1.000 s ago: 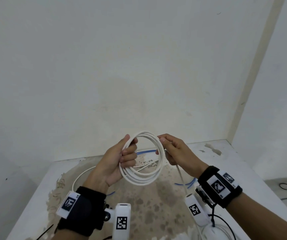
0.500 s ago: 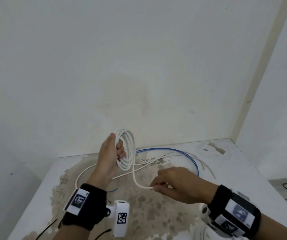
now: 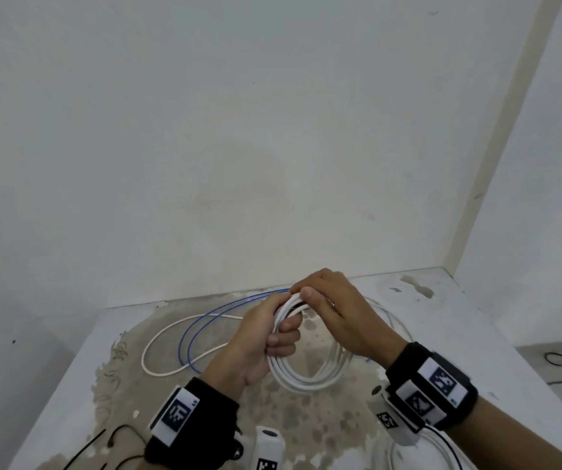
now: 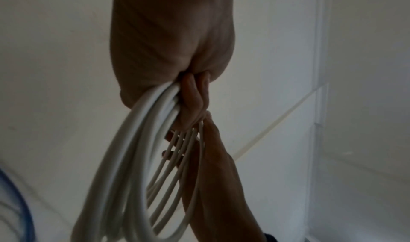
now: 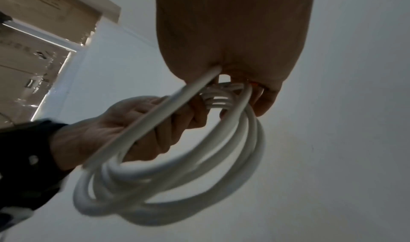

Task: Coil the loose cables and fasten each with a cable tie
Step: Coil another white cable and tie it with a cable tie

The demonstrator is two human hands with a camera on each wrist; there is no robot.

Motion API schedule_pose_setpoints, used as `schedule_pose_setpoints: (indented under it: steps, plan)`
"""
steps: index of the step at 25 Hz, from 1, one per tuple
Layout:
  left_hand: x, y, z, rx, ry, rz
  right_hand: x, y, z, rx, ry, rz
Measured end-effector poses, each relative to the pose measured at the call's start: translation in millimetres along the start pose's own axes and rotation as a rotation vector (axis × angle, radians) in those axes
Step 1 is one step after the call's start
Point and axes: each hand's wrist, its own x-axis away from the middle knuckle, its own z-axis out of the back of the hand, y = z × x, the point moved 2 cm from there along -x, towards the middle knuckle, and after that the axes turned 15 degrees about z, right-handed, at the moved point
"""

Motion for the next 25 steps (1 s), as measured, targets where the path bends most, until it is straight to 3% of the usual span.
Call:
schedule_pose_setpoints:
  steps: [3, 6, 9, 12, 16, 18, 21, 23, 25]
  plan:
    - [-5.4, -1.1, 1.1, -0.137, 0.108, -0.050, 1.1, 0.8, -4.2, -0.103, 0.066, -0.079]
    - [-7.9, -3.0, 3.8, -0.465, 0.407, -0.324, 2.2, 3.2, -8.7, -0.152, 0.179, -0.119]
    - [-8.2, -6.2, 10.1, -0.732, 0.563, -0.612, 1.7, 6.7, -18.3, -0.266, 0.256, -0.239]
    - [-8.6, -5.3, 22.5, -0.857, 0.680, -0.744, 0.3, 4.5, -28.3, -0.331, 0.184, -0.303]
    - [-11.8, -8.7, 41.3, -0.856, 0.854, -0.720, 3.2, -3.7, -32.3, -0.238, -0.056, -0.298]
    - [-9.7, -13.7, 50.0, -0.929, 0.842, -0.711, 5.9, -3.4, -31.6, -0.406, -0.164, -0.415]
    - [-0.8, -26.4, 52.1, -1.070, 0.680, -0.767, 13.3, -5.8, -34.2, -1.020, -0.322, -0.721]
    - [5.9, -34.7, 50.7, -1.151, 0.614, -0.821, 18.6, -11.1, -41.7, -1.231, -0.406, -0.778]
    - [9.1, -40.8, 58.5, -1.140, 0.620, -0.852, 19.6, -16.5, -55.0, -1.259, -0.450, -0.779]
